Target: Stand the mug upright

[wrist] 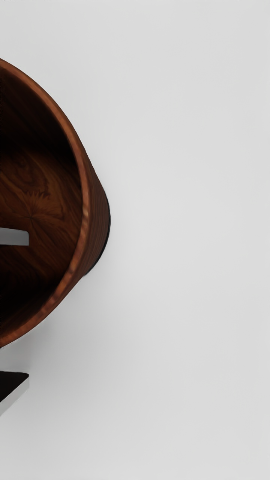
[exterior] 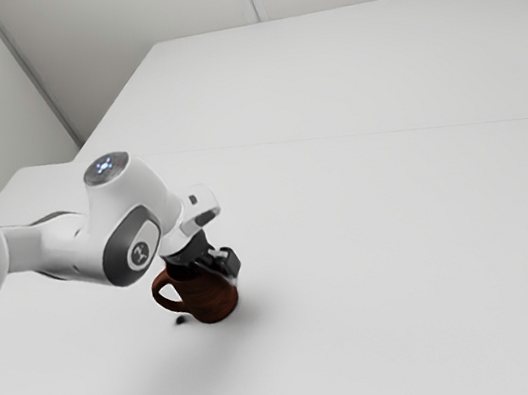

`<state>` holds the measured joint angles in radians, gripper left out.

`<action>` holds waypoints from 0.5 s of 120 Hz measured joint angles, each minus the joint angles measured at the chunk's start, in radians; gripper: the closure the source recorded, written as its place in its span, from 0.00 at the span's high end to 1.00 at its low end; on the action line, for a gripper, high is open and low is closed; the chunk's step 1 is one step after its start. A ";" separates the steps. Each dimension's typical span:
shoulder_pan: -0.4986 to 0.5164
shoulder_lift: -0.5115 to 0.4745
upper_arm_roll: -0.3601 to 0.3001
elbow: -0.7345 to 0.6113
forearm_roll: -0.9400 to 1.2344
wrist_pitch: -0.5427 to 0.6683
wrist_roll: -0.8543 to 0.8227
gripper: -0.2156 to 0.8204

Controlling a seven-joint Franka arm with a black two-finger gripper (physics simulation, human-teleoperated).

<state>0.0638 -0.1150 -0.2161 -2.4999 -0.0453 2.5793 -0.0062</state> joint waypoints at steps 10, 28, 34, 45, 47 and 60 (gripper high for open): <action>0.000 -0.021 0.000 0.022 -0.002 -0.031 0.000 0.60; 0.000 -0.038 0.000 0.062 -0.003 -0.087 0.001 0.70; 0.000 -0.042 0.000 0.095 -0.003 -0.120 0.001 0.72; 0.000 -0.045 0.000 0.181 0.002 -0.209 0.001 0.74; 0.000 -0.045 0.000 0.195 0.003 -0.226 0.001 0.75; 0.005 -0.044 0.000 0.295 0.008 -0.357 0.000 0.77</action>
<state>0.0687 -0.1594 -0.2163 -2.2048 -0.0371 2.2228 -0.0064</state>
